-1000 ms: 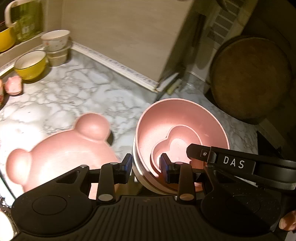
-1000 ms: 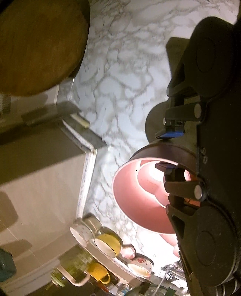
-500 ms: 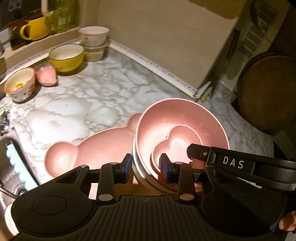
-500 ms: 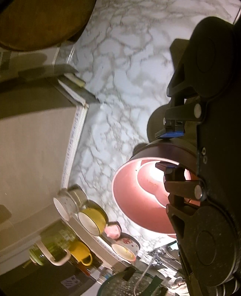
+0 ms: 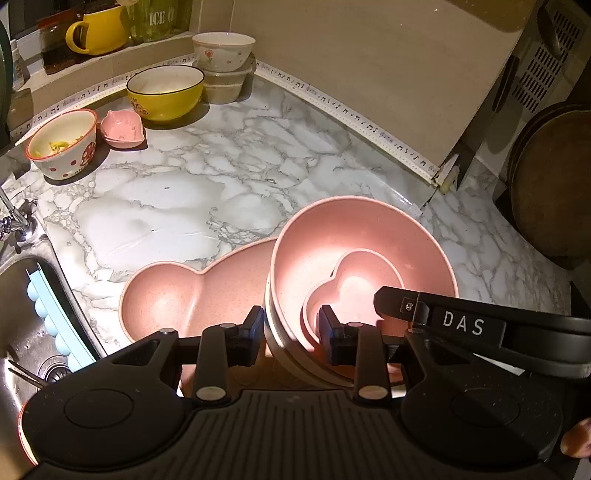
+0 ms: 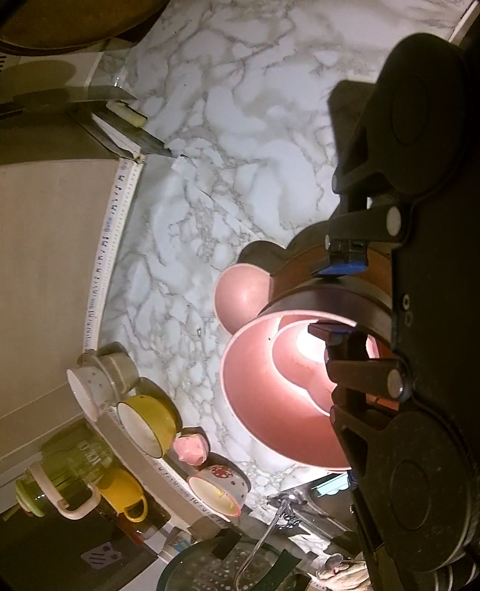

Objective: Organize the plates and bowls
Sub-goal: 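Lift the bowl stack with both grippers and carry it toward the bear-shaped plate, then lower the bowl stack onto the bear-shaped plate and open both grippers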

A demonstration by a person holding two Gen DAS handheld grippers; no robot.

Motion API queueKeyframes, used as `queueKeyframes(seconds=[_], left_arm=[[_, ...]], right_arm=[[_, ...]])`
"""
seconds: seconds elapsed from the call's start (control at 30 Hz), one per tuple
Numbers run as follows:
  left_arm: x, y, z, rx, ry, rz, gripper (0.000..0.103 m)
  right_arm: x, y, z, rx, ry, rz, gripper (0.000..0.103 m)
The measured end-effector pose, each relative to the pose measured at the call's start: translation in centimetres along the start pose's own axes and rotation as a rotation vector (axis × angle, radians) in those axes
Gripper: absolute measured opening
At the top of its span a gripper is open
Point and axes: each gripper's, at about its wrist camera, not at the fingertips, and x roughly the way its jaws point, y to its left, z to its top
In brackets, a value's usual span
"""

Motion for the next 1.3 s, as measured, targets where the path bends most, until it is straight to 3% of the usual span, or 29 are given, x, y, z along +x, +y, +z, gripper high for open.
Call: queueKeyframes(seconds=[0.6,1.0,1.3], left_arm=[[1.4,0.5,-0.5,0.004,0.014,0.007,0.030],[0.4,0.7,-1.0,0.003,-0.006,0.013,0.032],[-1.6,1.0,-1.8,0.002,-0.067,0.016,0.057]], right_arm=[[1.6,-0.1,-0.6,0.004,0.032,-0.013,0.026],[0.4,-0.2,-0.9,0.000,0.006,0.010,0.030],[-2.6,-0.6,-1.6,-0.049,-0.056,0.030,0.044]])
